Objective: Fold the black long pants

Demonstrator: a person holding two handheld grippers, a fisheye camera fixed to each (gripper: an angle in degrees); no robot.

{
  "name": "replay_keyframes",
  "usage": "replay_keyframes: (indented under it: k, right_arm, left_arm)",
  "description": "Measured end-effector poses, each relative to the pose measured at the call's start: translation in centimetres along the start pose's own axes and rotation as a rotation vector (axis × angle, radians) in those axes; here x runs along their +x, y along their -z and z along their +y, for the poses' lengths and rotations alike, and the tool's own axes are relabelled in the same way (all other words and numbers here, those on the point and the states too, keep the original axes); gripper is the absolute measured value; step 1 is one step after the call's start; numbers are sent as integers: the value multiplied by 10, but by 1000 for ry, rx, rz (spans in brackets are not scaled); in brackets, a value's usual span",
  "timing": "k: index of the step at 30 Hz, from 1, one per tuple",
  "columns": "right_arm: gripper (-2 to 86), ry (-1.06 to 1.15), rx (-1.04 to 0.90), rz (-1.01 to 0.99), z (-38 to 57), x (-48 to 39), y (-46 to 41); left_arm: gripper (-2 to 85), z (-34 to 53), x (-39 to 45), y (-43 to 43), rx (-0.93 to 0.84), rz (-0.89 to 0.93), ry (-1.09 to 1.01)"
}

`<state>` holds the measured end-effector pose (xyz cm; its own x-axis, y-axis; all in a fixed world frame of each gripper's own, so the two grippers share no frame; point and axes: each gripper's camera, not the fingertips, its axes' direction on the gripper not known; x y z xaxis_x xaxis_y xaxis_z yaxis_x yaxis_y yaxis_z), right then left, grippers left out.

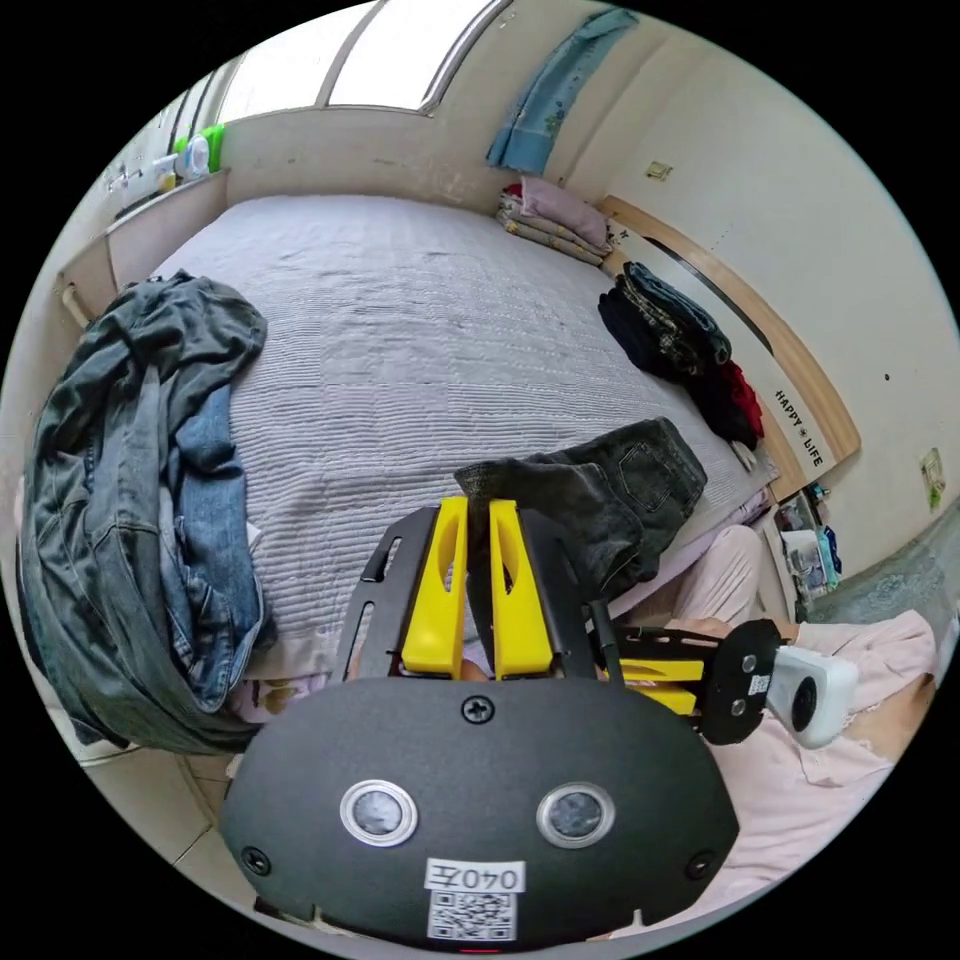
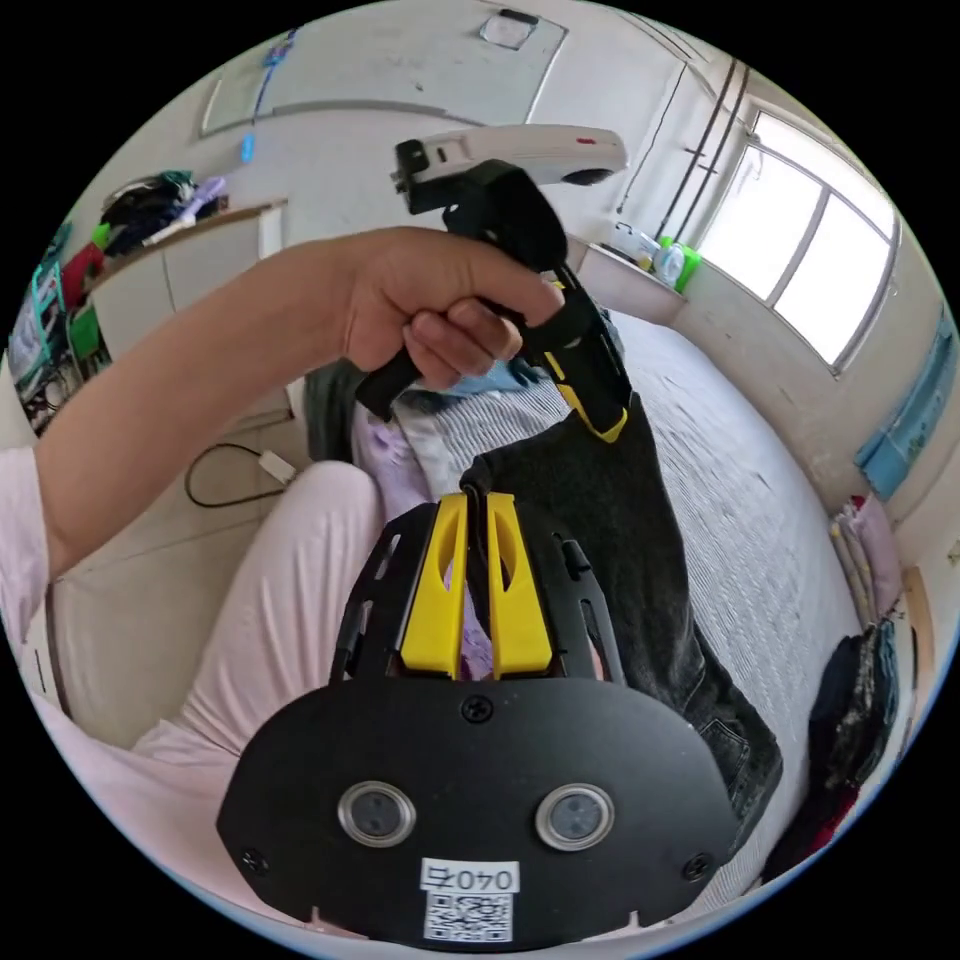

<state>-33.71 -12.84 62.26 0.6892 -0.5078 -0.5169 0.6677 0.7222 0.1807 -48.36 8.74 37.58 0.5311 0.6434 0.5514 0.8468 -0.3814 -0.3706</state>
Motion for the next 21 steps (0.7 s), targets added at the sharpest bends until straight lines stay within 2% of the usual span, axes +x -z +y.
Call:
replay_keyframes:
  k: [4, 9, 14, 21]
  right_arm:
    - [23, 6, 96, -112, -5, 12, 35]
    - [27, -141, 186, -221, 36, 81, 86]
    - [25, -324, 306, -254, 103, 170, 158]
    - [19, -648, 451, -341, 238, 304, 231]
  left_arm:
    - [-11, 33, -12, 39, 20, -76, 84]
    - [-7, 39, 23, 45, 104, 16, 84]
    - [5, 13, 106, 18, 175, 174, 13]
    - [13, -19, 230, -72, 116, 181, -152]
